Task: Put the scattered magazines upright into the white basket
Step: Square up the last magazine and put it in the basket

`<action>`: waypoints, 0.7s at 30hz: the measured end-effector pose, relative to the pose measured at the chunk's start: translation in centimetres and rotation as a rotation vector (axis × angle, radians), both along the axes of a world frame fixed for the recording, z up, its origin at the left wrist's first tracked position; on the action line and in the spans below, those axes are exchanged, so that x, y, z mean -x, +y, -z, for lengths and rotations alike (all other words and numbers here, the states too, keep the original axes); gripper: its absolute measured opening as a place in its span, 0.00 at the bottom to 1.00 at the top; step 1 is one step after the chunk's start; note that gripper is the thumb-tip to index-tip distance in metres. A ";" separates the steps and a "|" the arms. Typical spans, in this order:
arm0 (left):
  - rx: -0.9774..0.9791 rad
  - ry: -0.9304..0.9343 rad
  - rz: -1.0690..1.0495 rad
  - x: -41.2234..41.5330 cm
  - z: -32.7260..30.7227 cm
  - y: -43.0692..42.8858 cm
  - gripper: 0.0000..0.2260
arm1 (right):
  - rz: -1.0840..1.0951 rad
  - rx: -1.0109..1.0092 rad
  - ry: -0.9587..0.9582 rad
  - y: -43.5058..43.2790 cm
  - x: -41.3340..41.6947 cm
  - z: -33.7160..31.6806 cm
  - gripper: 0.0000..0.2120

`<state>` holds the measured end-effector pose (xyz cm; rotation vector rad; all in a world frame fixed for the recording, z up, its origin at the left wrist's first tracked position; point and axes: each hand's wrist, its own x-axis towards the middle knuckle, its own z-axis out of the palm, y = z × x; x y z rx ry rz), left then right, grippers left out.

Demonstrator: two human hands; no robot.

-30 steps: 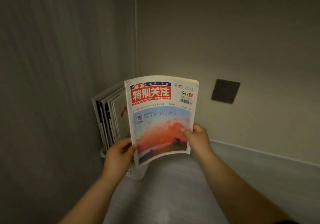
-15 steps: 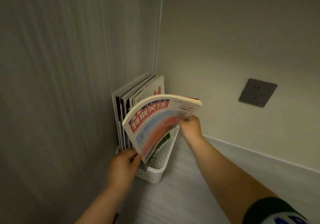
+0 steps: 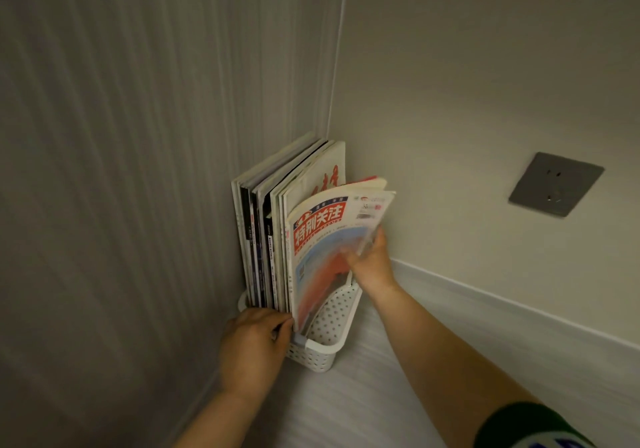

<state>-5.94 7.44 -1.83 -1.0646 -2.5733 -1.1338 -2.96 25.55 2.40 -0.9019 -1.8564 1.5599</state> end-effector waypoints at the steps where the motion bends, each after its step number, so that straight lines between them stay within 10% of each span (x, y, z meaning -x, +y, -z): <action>1: 0.011 0.012 0.010 0.0 -0.1 0.0 0.02 | -0.009 -0.009 -0.044 -0.3 0.1 0.2 0.32; 14: 0.146 0.245 0.265 1.4 1.4 -1.2 0.11 | -0.458 0.156 -0.157 -3.9 -0.4 2.0 0.35; 21: 0.225 0.038 0.324 3.2 0.4 -0.4 0.11 | -0.490 0.188 -0.133 -4.2 -0.7 1.6 0.36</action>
